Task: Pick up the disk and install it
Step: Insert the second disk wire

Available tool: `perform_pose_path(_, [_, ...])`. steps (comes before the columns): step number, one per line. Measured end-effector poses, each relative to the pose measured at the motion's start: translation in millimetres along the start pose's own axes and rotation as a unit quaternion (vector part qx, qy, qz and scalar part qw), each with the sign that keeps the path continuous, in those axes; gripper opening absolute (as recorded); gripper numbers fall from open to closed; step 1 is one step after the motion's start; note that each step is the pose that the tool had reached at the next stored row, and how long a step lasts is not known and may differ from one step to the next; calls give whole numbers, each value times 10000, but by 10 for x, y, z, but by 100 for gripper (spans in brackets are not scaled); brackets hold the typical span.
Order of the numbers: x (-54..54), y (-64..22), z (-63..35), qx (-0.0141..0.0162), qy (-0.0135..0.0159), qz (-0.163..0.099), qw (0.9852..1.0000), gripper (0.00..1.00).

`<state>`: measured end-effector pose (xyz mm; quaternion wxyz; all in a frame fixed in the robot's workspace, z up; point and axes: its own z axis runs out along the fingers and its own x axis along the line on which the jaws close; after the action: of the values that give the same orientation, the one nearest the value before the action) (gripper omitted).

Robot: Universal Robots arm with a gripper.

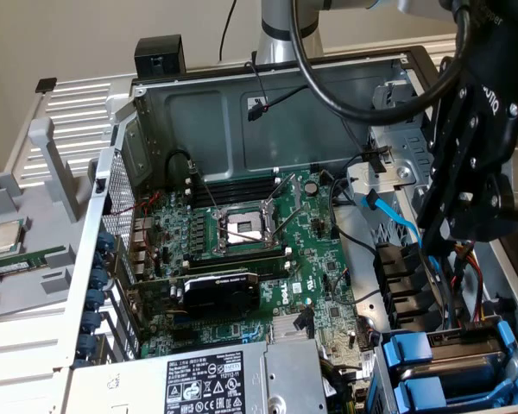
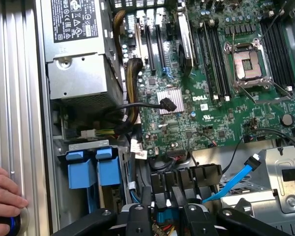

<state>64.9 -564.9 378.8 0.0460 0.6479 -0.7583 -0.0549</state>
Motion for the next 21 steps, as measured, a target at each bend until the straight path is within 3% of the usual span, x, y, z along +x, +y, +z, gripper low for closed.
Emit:
perform_pose_path(11, [3,0,-2,2,-5,-15,10000,31])
perform_pose_path(21, [6,7,-2,40,5,-139,9999,31])
